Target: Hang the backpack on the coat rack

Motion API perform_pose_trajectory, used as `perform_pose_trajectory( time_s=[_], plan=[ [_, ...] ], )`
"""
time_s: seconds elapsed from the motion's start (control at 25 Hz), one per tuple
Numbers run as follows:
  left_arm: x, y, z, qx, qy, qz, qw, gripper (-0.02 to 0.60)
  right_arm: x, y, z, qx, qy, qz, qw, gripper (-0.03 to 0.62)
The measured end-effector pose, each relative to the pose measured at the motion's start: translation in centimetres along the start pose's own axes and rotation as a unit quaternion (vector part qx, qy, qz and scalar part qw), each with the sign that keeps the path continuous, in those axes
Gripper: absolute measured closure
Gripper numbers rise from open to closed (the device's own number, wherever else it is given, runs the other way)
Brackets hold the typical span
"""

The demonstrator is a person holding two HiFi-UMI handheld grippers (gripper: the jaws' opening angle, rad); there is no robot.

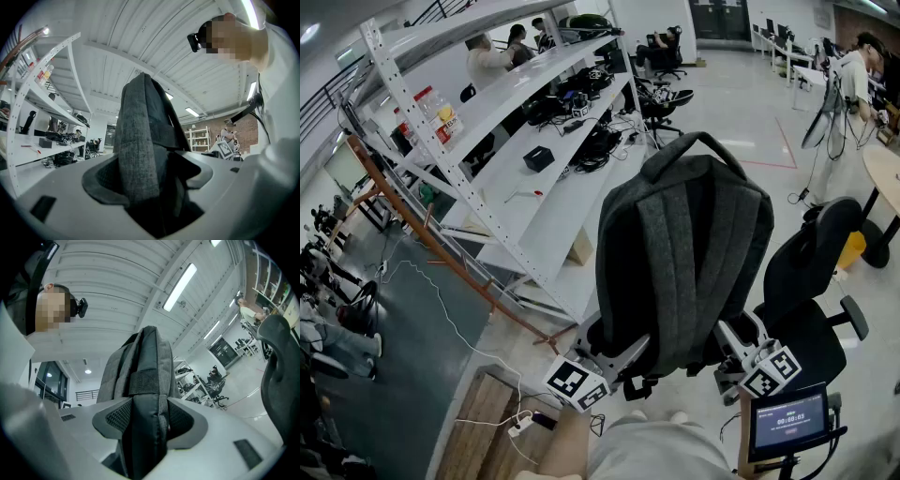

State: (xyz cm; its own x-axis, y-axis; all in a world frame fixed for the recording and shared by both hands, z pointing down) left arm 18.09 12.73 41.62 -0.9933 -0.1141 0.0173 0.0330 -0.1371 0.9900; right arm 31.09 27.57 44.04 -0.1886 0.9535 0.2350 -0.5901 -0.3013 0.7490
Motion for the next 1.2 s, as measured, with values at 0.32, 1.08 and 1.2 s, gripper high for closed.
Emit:
perform_pose_trajectory(
  time_s=[0.32,1.08,1.2],
  plan=[
    [0.9,1.1,-1.9,0.006,-0.021,0.002,0.9998,0.245,-2.3,1.2,0.4,0.0,-0.012,-0.018,1.0,0.364],
    [20.0,3.4,-22.7,0.025,-0.19,0.017,0.9813,0.245,-27.3,15.3,-11.2,0.003,-0.132,-0.141,0.981,0.364],
    [25.6,4.0,-26.1,0.025,-0.242,0.014,0.9697,0.245,-32.4,19.3,-14.5,0.001,-0.176,-0.156,0.972,0.364]
  ],
)
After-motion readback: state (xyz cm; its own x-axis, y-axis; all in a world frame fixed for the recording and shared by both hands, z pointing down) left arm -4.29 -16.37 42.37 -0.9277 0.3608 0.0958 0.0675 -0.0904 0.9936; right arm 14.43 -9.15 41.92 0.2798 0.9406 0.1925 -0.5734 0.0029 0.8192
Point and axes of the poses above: the fingertips, and each gripper's own axes: x backward along the fingers, z to its right, y out of its underside, the point moved 2 cm from there along x, backward along the fingers, and after that the axes turned 12 degrees about -x, right-handed, at the moved point
